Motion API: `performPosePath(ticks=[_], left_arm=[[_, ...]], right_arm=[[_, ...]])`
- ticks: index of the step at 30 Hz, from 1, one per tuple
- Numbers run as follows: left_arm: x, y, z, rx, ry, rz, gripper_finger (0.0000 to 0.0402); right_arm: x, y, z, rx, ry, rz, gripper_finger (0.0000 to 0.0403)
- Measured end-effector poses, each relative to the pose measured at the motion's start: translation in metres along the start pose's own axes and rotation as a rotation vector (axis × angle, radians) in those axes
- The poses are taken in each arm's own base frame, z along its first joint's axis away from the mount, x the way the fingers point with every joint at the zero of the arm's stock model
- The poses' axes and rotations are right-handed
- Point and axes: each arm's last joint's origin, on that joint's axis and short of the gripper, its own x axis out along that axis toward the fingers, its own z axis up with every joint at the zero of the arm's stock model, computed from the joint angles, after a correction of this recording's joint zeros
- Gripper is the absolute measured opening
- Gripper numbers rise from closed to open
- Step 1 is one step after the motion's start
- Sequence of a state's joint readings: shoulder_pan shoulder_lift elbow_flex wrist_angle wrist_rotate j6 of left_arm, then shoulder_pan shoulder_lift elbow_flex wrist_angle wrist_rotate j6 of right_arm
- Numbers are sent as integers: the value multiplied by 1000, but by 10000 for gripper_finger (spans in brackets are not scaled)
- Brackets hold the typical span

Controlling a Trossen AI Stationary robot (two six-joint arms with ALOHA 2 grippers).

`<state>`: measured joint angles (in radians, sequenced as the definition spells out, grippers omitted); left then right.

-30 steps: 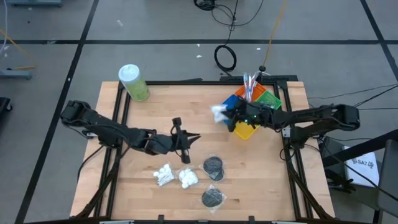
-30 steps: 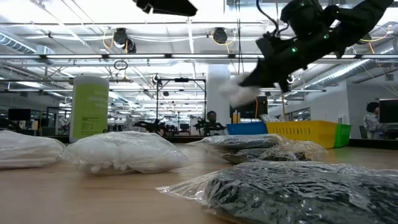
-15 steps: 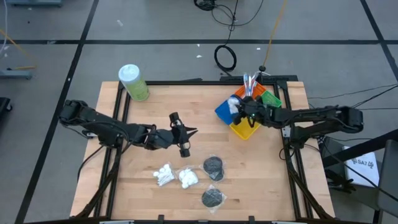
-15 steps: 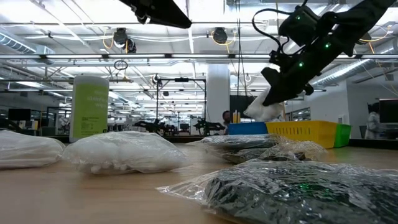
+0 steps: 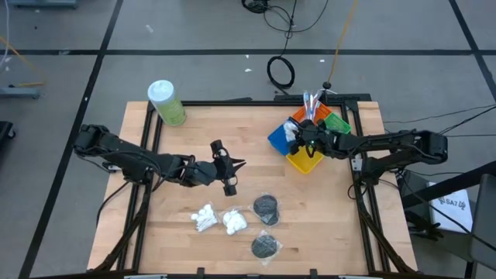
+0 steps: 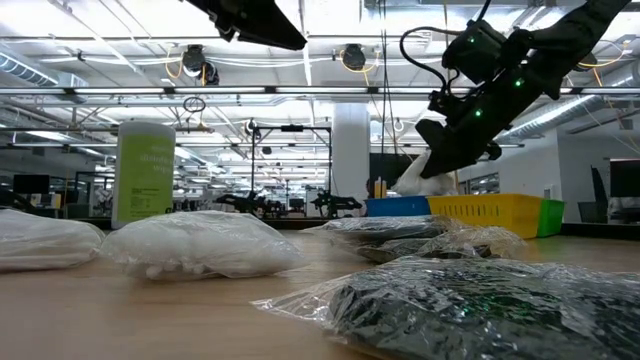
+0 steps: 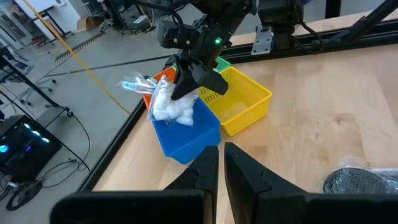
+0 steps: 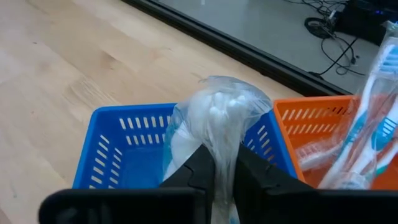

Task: Pick & Place Travel size toiletries
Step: Put the cotton pack into the blue bin

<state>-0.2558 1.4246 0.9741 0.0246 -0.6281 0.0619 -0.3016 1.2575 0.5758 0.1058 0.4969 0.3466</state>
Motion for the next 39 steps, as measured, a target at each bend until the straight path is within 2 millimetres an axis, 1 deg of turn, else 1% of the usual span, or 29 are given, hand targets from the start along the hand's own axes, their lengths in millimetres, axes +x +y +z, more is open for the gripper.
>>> performPosePath(ticks=[9, 12, 16, 24, 28, 31, 34, 37, 39], left_arm=[[3, 5, -1, -51, 7, 15, 29], [4, 7, -2, -54, 18, 21, 29], [5, 8, -4, -59, 34, 27, 29], [5, 8, -5, -59, 43, 27, 29], [5, 8, -7, -47, 62, 27, 29], [5, 8, -8, -53, 76, 27, 29], [5, 8, -10, -52, 88, 27, 29], [5, 8, -10, -47, 95, 27, 29], [5, 8, -10, -46, 93, 27, 29]], right_arm=[[0, 0, -1, -3, 8, -3, 34], [0, 0, -1, 2, 12, 0, 47], [0, 1, -1, -1, 21, 30, 90], [-2, 1, 0, 7, 17, 54, 214], [-8, -1, 6, 24, -20, 44, 257], [-17, -6, 12, 43, -74, -11, 274], [-25, -10, 11, 13, -76, -82, 278], [-25, -12, 6, -54, -30, -110, 278], [-23, -11, 4, -95, -4, -79, 279]])
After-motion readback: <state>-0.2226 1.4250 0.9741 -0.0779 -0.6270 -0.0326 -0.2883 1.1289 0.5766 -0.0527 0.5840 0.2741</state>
